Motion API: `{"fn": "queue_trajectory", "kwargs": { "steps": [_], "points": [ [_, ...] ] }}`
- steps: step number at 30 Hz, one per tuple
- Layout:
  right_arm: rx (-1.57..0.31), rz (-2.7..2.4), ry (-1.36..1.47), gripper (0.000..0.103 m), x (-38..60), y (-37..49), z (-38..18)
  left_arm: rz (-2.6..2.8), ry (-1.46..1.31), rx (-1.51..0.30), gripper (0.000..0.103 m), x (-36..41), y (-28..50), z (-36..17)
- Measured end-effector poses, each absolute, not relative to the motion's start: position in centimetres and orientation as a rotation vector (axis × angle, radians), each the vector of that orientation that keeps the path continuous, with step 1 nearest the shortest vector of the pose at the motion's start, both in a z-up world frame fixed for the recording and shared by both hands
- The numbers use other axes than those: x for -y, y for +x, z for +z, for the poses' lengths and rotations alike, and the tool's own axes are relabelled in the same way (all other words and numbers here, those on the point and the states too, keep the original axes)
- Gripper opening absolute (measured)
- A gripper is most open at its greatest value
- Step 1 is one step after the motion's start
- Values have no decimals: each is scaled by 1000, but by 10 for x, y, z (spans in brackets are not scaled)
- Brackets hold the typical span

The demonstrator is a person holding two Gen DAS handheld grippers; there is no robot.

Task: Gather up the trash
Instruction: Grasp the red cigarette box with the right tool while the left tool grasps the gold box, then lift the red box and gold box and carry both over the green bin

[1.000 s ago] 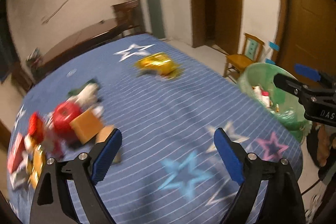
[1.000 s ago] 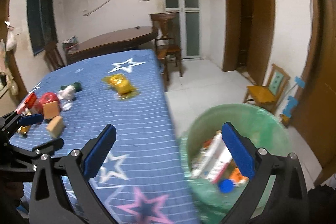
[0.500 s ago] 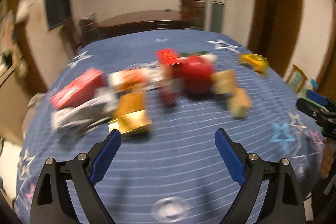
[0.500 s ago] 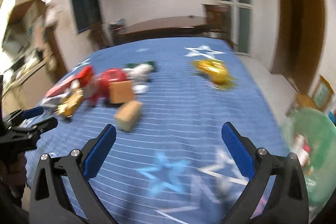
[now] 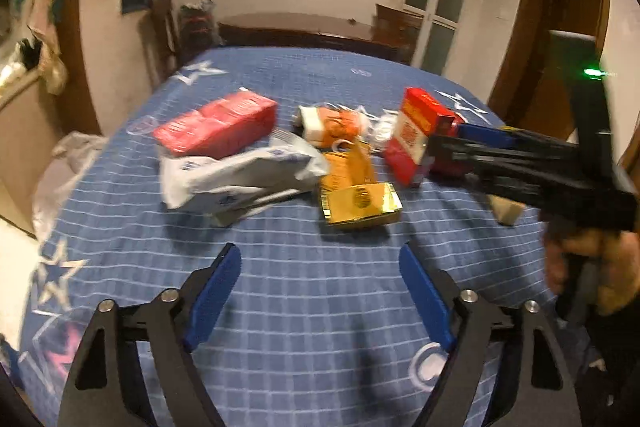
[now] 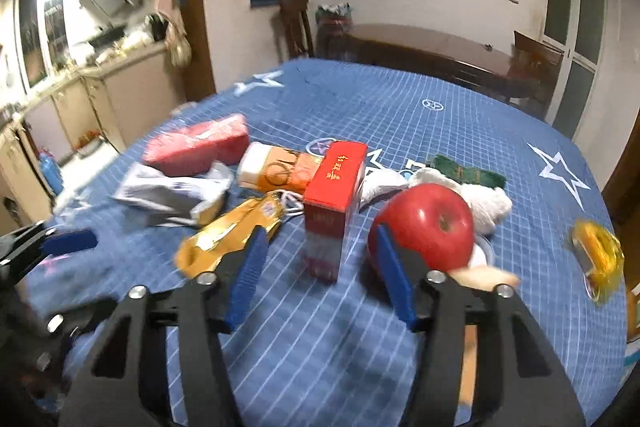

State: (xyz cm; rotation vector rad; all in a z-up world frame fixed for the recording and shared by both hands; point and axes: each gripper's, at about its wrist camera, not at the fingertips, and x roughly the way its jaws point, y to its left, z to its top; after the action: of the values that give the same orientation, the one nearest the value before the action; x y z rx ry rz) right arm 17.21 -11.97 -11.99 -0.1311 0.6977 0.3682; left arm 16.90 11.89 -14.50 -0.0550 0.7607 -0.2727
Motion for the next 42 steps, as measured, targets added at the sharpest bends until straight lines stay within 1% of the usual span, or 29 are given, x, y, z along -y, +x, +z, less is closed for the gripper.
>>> {"fn": "queue_trajectory", "kwargs": {
  "steps": [3, 4, 5, 6, 10, 17, 21, 27, 35, 39, 42],
  "points": [
    [-721, 358, -135, 49, 115, 185, -127, -302, -53, -796, 78, -100, 184, -153],
    [-724, 360, -145, 44, 116, 187, -129, -287, -57, -812, 78, -95, 192, -155],
    [-731, 361, -158, 34, 116, 189, -131, -295, -69, -823, 78, -91, 198, -158],
    [-740, 364, -166, 29, 114, 194, -134, -301, -80, -847, 78, -87, 205, -161],
    [-757, 392, -164, 20, 120, 201, -134, -275, -105, -889, 78, -78, 224, -171],
    [-691, 462, -71, 20, 138, 177, -110, -230, -152, -888, 78, -73, 240, -176],
    [-650, 466, -36, 20, 151, 154, -96, -214, -135, -876, 55, -69, 241, -175],
    [-638, 439, 9, 20, 169, 121, -91, -237, -134, -871, 54, -70, 225, -170],
    [-673, 404, 74, 20, 195, 64, -101, -238, -44, -816, 54, -87, 149, -156],
    [-693, 387, 131, 20, 205, 44, -113, -206, -26, -794, 54, -93, 124, -153],
    [-687, 389, 123, 20, 203, 31, -116, -211, -8, -767, 54, -81, 110, -145]
  ]
}}
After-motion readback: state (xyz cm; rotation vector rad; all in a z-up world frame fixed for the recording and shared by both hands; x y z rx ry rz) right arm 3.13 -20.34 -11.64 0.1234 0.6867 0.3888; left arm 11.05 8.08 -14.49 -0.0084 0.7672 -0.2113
